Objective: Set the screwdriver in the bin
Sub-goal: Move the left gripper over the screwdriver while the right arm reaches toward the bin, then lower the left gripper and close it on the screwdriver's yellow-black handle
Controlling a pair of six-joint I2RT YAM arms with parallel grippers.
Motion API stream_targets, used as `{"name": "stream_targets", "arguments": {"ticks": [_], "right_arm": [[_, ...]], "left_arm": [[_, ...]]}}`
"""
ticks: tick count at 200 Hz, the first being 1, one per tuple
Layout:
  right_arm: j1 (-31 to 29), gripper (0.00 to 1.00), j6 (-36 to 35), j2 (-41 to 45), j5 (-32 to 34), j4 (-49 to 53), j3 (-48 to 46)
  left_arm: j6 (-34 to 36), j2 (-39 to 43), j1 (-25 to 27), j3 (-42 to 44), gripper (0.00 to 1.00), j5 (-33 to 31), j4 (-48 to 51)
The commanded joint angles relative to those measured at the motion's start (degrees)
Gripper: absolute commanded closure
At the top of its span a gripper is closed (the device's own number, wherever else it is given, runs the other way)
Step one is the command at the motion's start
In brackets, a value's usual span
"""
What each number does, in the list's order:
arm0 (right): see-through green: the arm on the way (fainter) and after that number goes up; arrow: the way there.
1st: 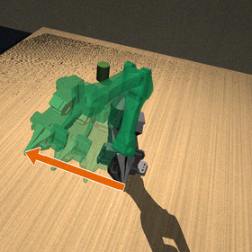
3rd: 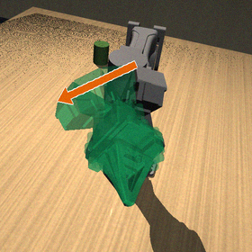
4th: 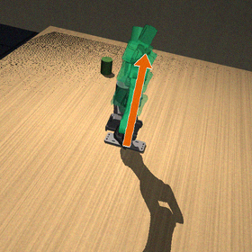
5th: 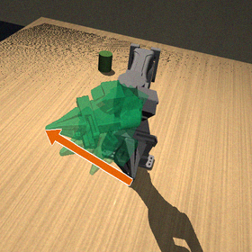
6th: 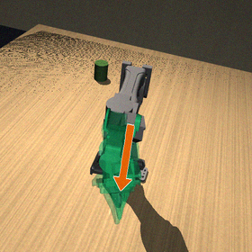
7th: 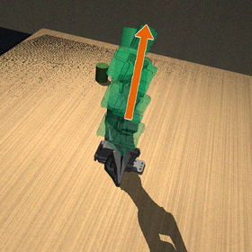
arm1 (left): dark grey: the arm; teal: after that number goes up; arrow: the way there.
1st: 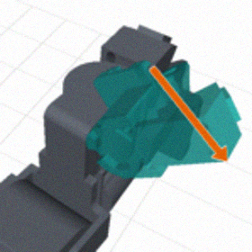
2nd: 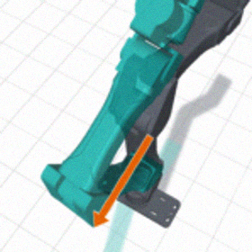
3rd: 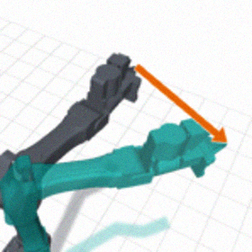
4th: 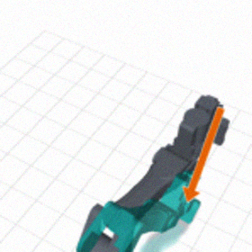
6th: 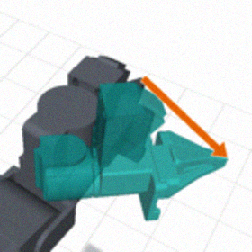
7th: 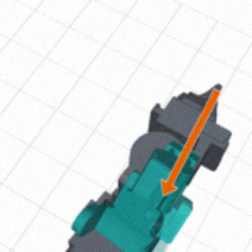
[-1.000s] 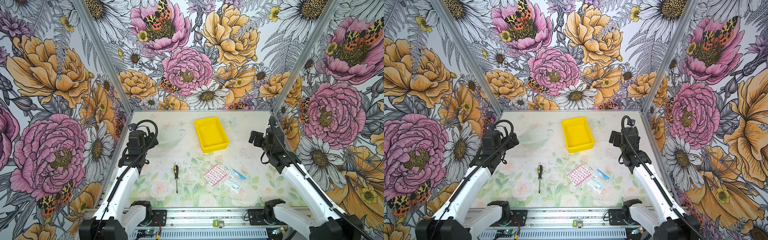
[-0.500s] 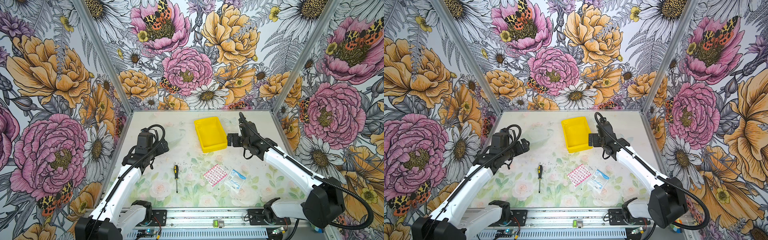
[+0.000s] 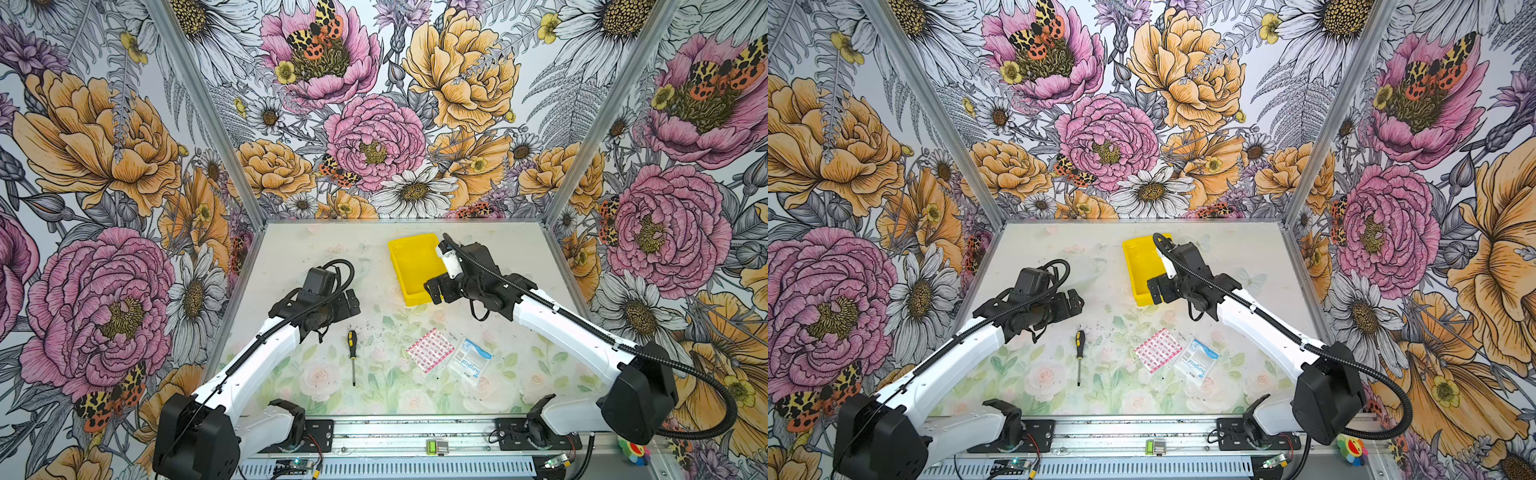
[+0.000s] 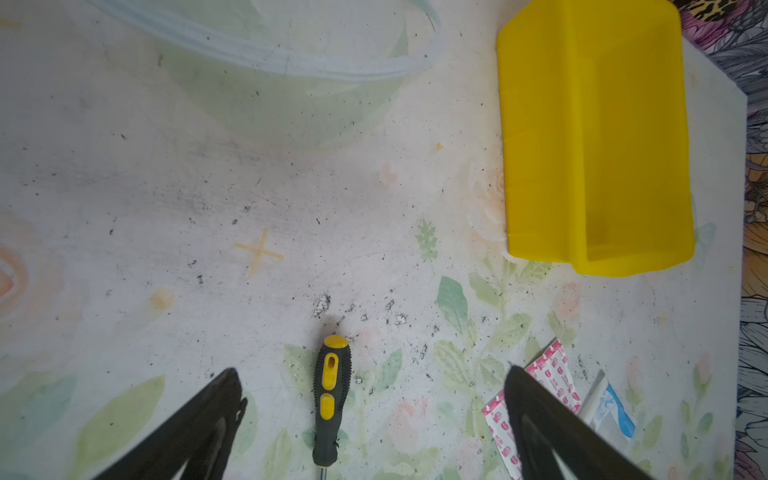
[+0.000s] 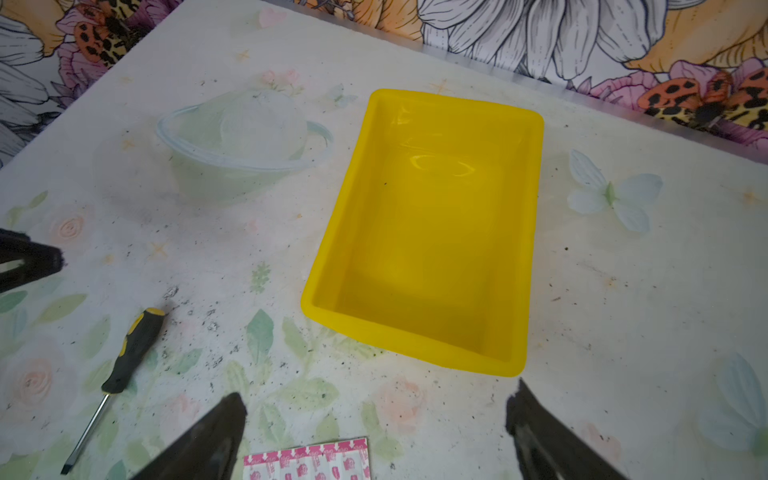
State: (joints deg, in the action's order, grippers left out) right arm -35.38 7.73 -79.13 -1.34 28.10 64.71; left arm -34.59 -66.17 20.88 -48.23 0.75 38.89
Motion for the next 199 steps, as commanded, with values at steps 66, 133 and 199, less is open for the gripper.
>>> {"name": "stream_targets", "arguments": {"ticks": [66, 133, 199], "right_arm": [[-5.0, 0.00, -10.3, 9.5, -14.4, -3.3, -6.1], [-7.2, 0.00, -10.0, 9.9, -12.5, -3.1, -7.4], [-7.3, 0.01, -10.1, 8.5, -11.0, -3.4, -7.4]], "left_arm": [[-5.2, -4.5, 5.5, -2.1, 0.02, -2.7, 3.9], [-5.7, -12.0, 9.1, -0.8, 0.08, -2.8, 3.9], [-6.0, -16.6, 9.8, -0.1, 0.28, -4.4, 3.9]]}}
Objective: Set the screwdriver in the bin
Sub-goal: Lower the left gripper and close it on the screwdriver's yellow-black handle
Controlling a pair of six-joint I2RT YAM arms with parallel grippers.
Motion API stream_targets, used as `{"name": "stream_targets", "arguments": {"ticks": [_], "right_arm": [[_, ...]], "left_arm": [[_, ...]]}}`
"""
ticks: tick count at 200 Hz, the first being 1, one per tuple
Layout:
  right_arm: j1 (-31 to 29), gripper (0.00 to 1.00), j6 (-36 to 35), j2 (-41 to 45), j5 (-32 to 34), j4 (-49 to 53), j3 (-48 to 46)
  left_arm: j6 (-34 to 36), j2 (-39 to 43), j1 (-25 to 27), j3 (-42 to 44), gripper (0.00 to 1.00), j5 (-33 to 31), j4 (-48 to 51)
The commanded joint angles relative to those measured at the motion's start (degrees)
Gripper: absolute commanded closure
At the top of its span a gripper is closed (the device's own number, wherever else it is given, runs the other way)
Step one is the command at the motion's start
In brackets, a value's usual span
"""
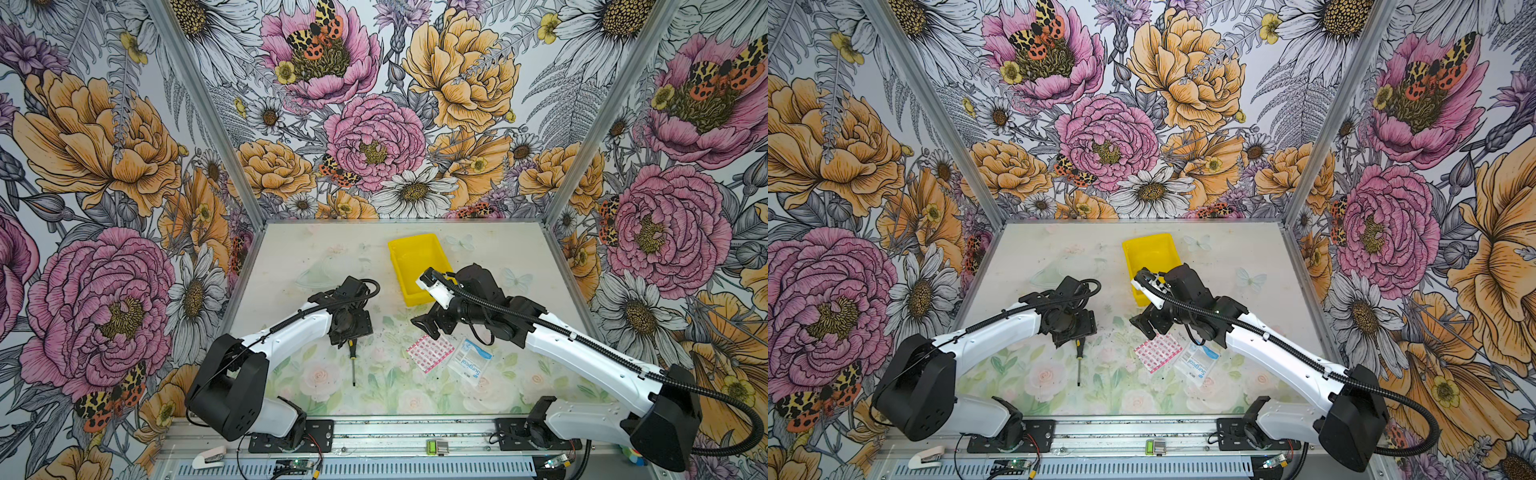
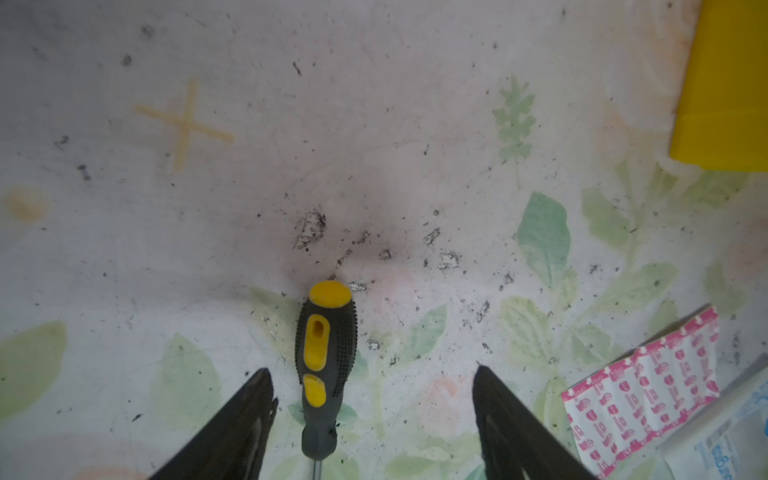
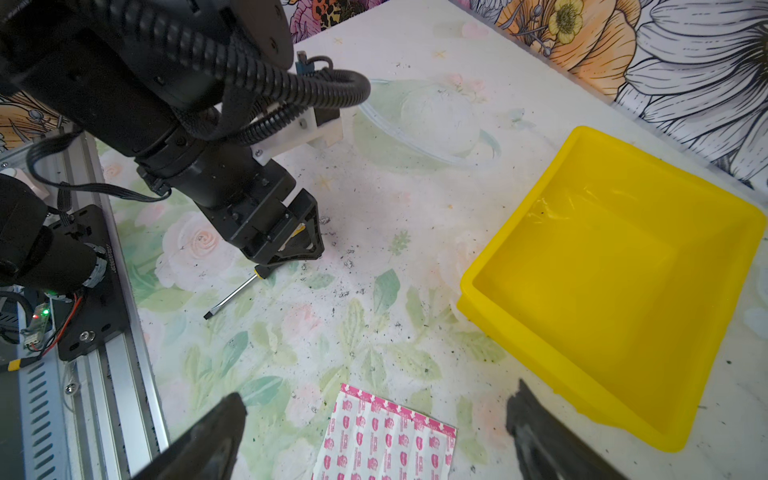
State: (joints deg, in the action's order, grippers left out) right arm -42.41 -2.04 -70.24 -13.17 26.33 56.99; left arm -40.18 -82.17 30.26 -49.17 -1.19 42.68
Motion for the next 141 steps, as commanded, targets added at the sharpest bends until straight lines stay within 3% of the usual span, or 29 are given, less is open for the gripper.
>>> {"name": "stream_targets", "arguments": {"ticks": [1, 89, 141], "right_arm": [[-0.3, 0.00, -0.4, -0.5, 0.8, -1.7, 0.4], [-0.3, 0.01, -0.4, -3.6, -1.4, -2.7, 2.2], [-0.3, 0.01, -1.3, -3.2, -1.4, -2.7, 1.8]], "left_arm": [[-0.5, -0.6, 0.4, 0.9, 0.28, -2.5, 0.1], [-1.2, -3.7, -0.1, 1.9, 0.49, -5.0, -0.1], [-0.9, -6.0, -0.1, 1.3, 0.55, -5.9, 0.0]]}}
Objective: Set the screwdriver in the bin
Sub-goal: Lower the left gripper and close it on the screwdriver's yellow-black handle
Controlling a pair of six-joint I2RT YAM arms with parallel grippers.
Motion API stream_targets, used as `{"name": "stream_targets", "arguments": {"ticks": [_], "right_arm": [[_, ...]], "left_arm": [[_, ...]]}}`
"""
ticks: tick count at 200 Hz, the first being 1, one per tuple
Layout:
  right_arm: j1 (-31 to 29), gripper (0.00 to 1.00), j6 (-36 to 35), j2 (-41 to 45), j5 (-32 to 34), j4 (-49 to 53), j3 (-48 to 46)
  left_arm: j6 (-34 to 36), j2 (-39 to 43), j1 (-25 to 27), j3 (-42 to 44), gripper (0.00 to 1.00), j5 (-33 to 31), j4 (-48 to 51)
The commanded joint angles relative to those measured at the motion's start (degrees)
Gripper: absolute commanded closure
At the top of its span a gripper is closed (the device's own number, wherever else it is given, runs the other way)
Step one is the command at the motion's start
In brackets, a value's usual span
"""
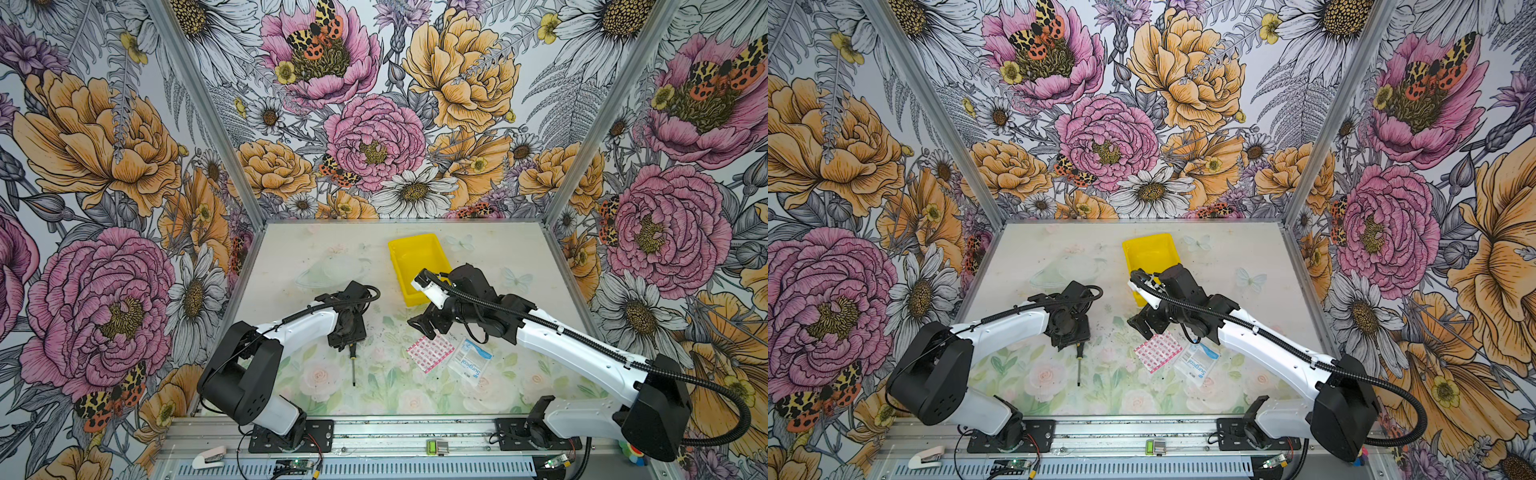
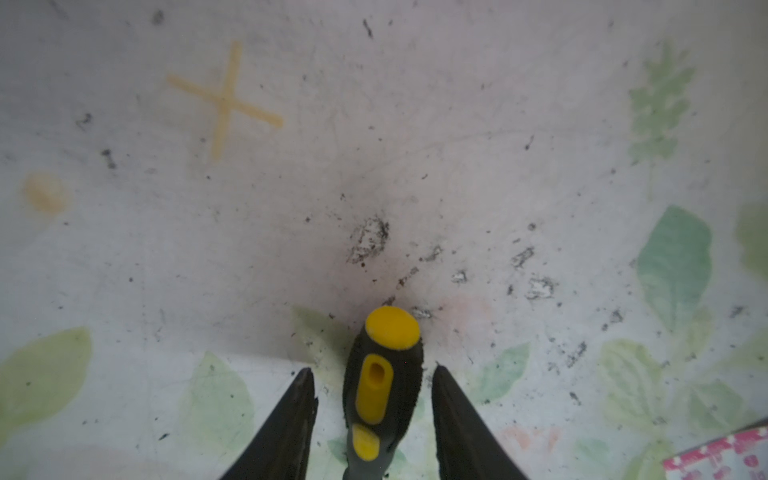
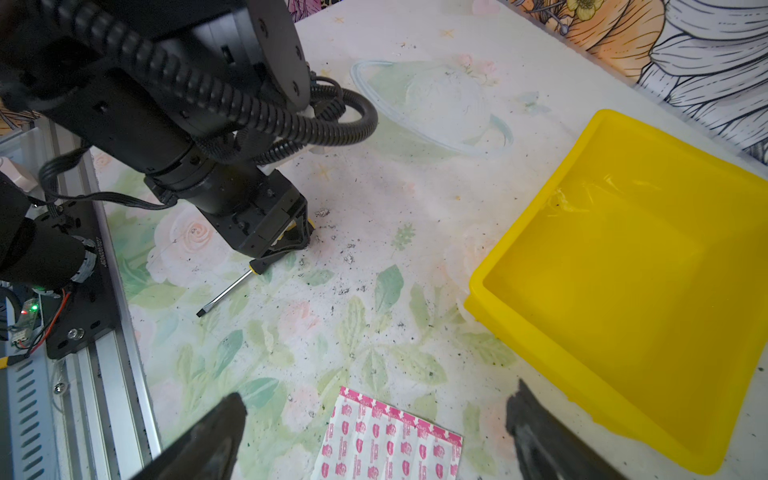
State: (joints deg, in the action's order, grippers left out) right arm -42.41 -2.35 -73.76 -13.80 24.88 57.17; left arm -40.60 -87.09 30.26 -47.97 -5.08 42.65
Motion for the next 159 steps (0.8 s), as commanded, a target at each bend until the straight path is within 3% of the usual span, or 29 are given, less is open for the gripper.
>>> {"name": "stream_targets", "arguments": {"ticks": [1, 36, 95, 159], "right_arm": [[-0.3, 0.00, -1.0, 0.4, -0.7, -1.2, 1.6], [-0.3, 0.00, -1.2, 1.1, -0.5, -1.2, 1.7], [-0.1, 0.01, -1.5, 4.5, 1.1, -1.2, 0.2], [1.4, 0.01, -0.2, 5.2, 2.1, -1.2, 0.5]], "left_arm": [[-0.5, -1.2, -0.1, 0.0, 0.56, -2.0, 0.0], [1.0, -3.3, 0.2, -1.3, 0.61, -2.1, 0.1], [0.2, -2.8, 0.4, -1.6, 0.84, -1.9, 0.2], [2.5, -2.9, 0.6, -12.1, 0.87, -2.6, 4.2]]}}
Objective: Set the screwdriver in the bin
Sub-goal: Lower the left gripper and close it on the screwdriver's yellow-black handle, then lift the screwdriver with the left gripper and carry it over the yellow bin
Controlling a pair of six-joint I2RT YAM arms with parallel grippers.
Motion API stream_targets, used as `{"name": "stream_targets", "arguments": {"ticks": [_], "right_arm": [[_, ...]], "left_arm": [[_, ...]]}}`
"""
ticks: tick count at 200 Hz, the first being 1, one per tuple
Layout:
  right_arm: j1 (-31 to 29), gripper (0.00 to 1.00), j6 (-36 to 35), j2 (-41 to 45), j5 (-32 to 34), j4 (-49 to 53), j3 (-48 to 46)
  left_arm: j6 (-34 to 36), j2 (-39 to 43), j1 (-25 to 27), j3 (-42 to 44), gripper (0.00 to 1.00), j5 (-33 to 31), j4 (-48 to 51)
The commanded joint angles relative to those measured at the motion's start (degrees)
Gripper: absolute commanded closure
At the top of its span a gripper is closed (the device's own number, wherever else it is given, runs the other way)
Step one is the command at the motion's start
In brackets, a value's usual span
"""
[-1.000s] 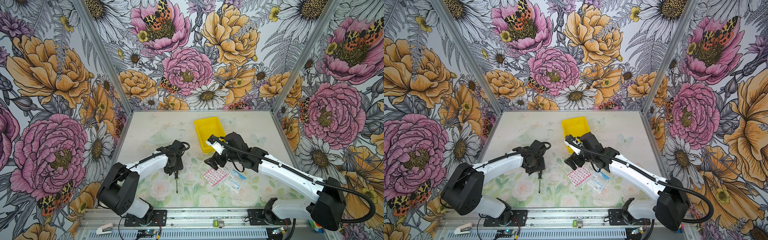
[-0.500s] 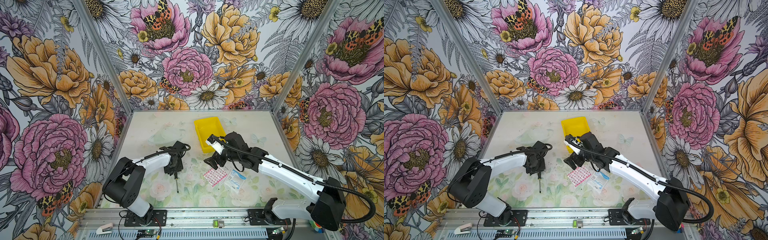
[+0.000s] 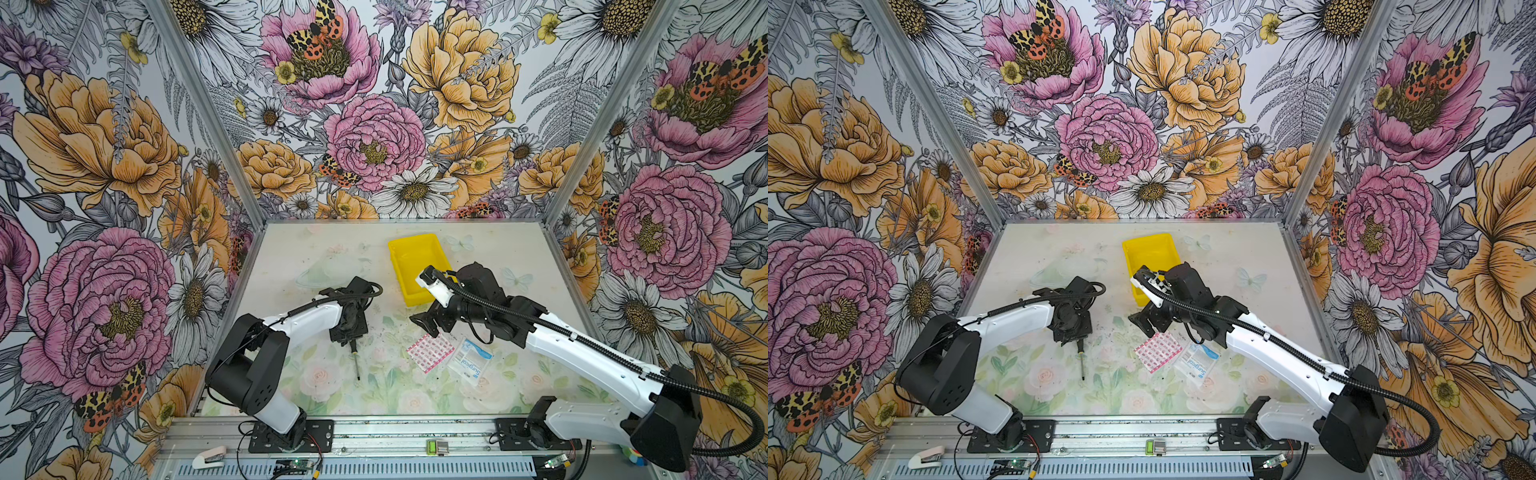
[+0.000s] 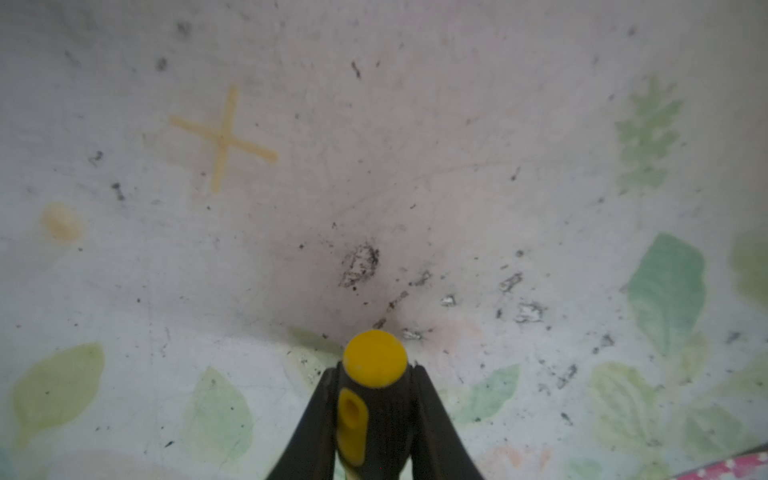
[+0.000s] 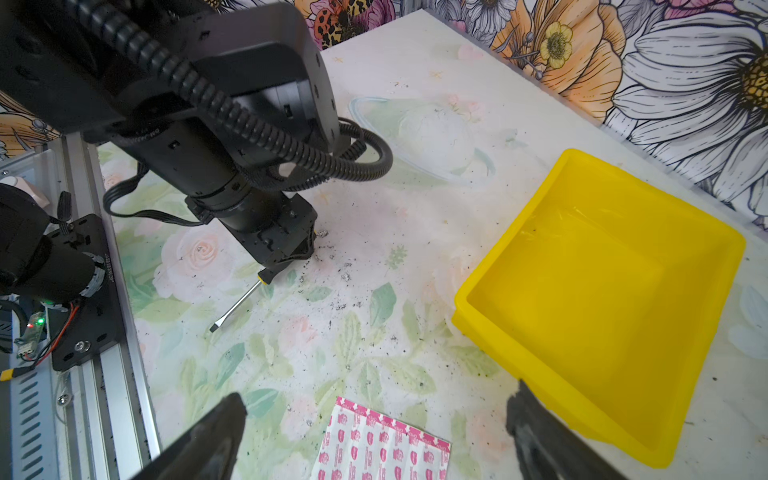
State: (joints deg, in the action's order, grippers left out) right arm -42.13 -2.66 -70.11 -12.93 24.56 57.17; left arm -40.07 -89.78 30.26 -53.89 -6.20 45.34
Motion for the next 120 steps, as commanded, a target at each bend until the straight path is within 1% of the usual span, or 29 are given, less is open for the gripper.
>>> {"name": "stream_targets", "arguments": {"ticks": [1, 27, 59, 87, 112, 120], "right_arm": [[1.2, 0.01, 0.2, 1.6, 1.2, -0.9, 0.5], [3.0, 0.00, 1.6, 2.1, 1.3, -1.4, 0.1], [6.9, 0.00, 4.0, 3.3, 1.7, -1.8, -0.6], [10.3, 0.00, 6.0, 4.4, 3.2, -1.6, -1.2], [11.9, 0.01, 6.7, 4.5, 3.3, -1.6, -1.5], [12.1, 0.01, 6.9, 4.5, 3.3, -1.6, -1.5]], "left_arm": [[2.0, -0.3, 0.6, -6.4, 0.87, -1.5, 1.7], [3.2, -2.3, 0.6, -13.6, 0.88, -1.2, 2.9], [3.4, -6.0, 0.7, -22.5, 0.88, 0.3, 2.9], [3.5, -10.3, 0.8, -30.8, 0.88, 1.5, 2.8], [3.5, -13.9, 1.1, -38.7, 0.88, 2.7, 2.8], [3.5, -17.0, 1.1, -41.0, 0.88, 3.0, 2.8]]}}
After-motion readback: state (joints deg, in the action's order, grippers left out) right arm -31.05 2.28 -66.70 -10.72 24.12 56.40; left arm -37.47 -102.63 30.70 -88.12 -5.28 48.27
